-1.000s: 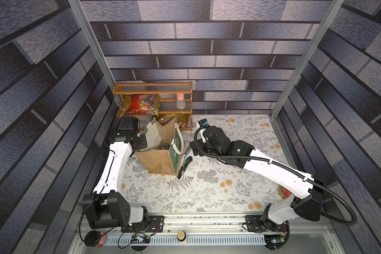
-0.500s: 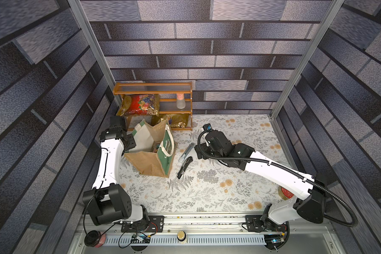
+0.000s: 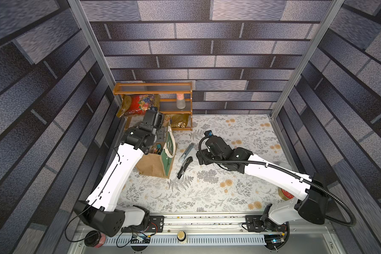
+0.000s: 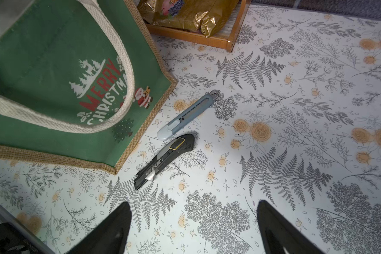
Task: Place the art knife into the pouch
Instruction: Pick up the utility knife at the center of the board.
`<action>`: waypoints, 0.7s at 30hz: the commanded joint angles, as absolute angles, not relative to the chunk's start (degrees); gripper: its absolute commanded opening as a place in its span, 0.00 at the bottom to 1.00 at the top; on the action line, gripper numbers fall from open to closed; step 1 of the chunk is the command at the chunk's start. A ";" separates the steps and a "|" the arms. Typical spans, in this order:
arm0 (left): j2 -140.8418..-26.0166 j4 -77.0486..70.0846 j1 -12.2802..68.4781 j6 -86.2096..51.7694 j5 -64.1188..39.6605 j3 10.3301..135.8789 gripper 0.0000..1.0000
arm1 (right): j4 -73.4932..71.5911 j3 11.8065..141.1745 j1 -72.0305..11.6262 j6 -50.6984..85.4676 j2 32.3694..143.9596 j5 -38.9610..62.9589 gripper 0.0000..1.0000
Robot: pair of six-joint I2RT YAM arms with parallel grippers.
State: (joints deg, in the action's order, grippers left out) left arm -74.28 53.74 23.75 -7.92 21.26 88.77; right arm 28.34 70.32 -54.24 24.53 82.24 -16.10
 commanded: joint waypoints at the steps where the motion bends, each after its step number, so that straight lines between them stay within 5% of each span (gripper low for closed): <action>1: -73.62 52.84 27.98 -10.01 19.78 87.69 0.83 | 25.87 66.32 -53.85 25.30 76.80 -14.54 0.90; 7: -79.39 48.80 35.95 -10.58 14.19 85.73 0.79 | 22.84 53.31 -53.78 25.71 64.79 -14.94 0.91; 21: -95.44 46.54 34.78 -13.41 2.50 83.20 0.70 | 25.51 38.16 -53.83 29.50 41.43 -16.28 0.91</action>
State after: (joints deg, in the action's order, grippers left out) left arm -94.70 46.96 34.79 -11.68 6.00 84.93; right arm 25.08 39.92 -54.22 27.70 43.24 -15.79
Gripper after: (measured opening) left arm 0.700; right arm 0.909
